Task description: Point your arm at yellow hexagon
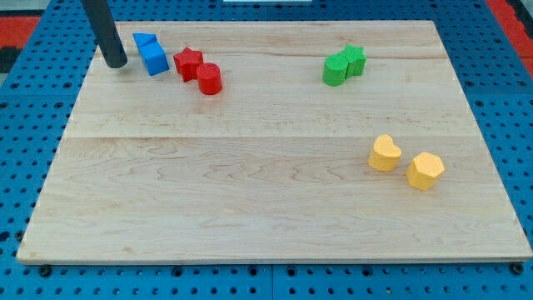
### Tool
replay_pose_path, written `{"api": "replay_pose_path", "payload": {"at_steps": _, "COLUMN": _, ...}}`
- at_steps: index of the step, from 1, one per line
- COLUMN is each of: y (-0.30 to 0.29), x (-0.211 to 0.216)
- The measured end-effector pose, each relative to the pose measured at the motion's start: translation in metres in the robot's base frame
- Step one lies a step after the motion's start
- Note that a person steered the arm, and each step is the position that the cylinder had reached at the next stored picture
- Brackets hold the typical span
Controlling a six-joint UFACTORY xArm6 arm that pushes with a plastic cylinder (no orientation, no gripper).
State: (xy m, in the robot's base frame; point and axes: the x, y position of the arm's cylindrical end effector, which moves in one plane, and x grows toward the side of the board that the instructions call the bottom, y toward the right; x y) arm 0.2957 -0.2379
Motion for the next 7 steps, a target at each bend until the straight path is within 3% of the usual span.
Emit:
{"api": "replay_pose_path", "payload": {"at_steps": 3, "y": 0.055, "x": -0.024}}
{"api": "replay_pose_path", "payload": {"at_steps": 6, "y": -0.039, "x": -0.001}}
{"api": "replay_pose_path", "payload": {"at_steps": 7, "y": -0.042, "x": 0.000}}
